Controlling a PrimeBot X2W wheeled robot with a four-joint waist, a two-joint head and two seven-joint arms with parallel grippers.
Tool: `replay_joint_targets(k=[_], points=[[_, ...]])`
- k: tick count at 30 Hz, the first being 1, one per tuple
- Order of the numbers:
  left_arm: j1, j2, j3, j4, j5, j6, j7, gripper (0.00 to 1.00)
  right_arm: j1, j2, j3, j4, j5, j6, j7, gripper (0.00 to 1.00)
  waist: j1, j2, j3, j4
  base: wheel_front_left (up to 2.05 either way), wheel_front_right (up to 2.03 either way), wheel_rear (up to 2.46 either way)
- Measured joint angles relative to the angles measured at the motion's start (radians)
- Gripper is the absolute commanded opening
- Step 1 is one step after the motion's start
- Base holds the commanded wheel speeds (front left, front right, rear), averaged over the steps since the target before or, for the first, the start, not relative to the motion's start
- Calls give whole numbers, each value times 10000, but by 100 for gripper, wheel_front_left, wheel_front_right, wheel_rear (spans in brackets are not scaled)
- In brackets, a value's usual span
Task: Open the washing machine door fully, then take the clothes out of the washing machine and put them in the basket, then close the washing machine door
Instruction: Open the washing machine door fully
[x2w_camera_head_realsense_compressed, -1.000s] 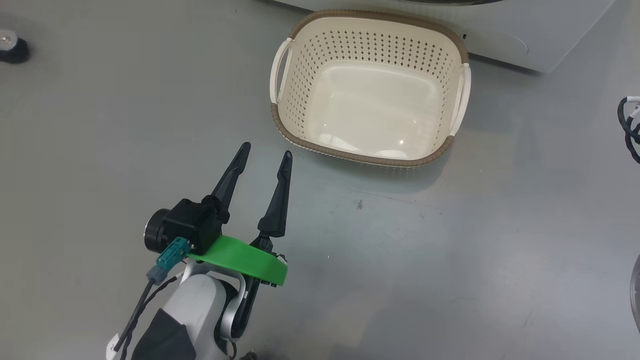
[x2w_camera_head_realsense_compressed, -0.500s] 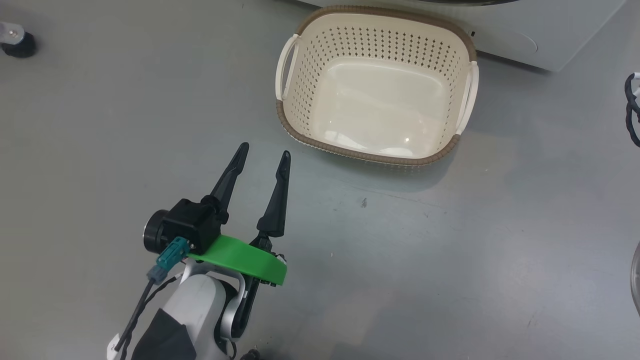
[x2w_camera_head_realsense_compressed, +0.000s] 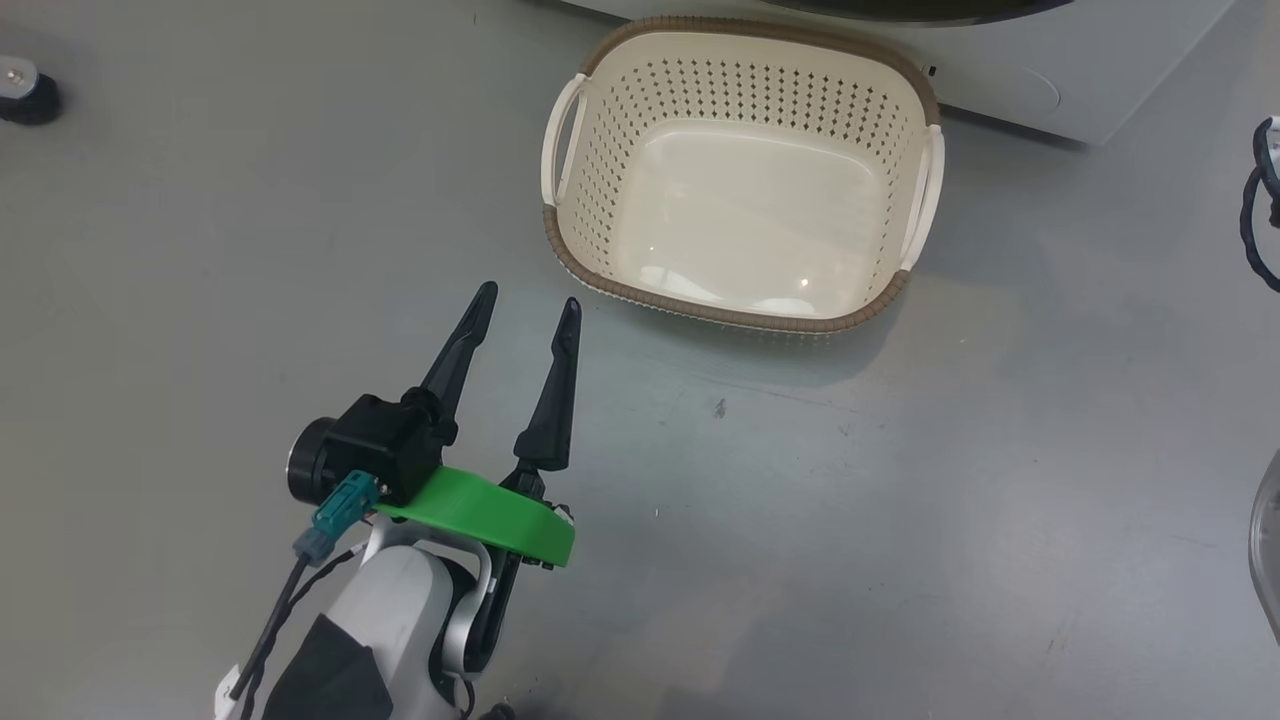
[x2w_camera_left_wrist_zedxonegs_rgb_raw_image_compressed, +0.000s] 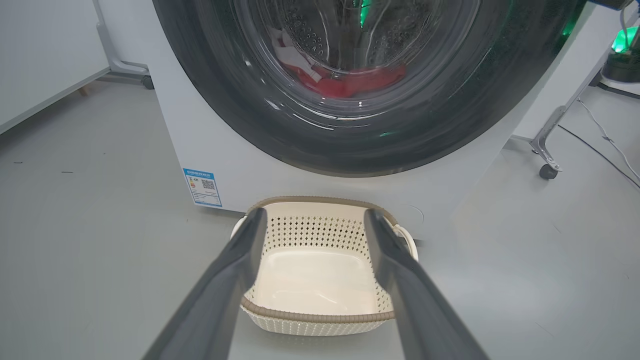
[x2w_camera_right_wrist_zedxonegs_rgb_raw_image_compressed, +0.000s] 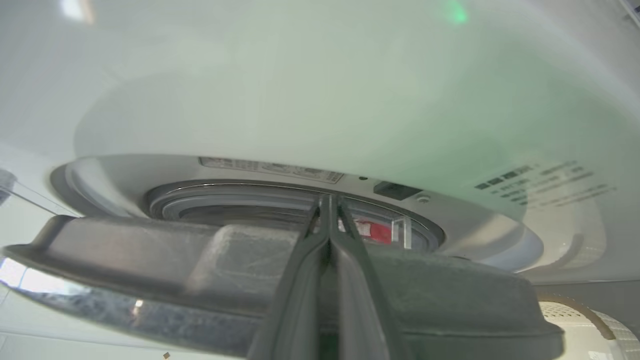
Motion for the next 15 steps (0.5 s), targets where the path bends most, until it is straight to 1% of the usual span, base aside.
replay_joint_targets(k=[7,15], points=[[-71,0,19,-8,-4,8,0,100,-84,36,8,194,176,0,395,0,0,0,-46,-13,0,0,0],[-72,0,15,25,-4,10,0,100,-95,-6,-4,368,199,8,543,0,0,0,-121,-11,0,0,0]])
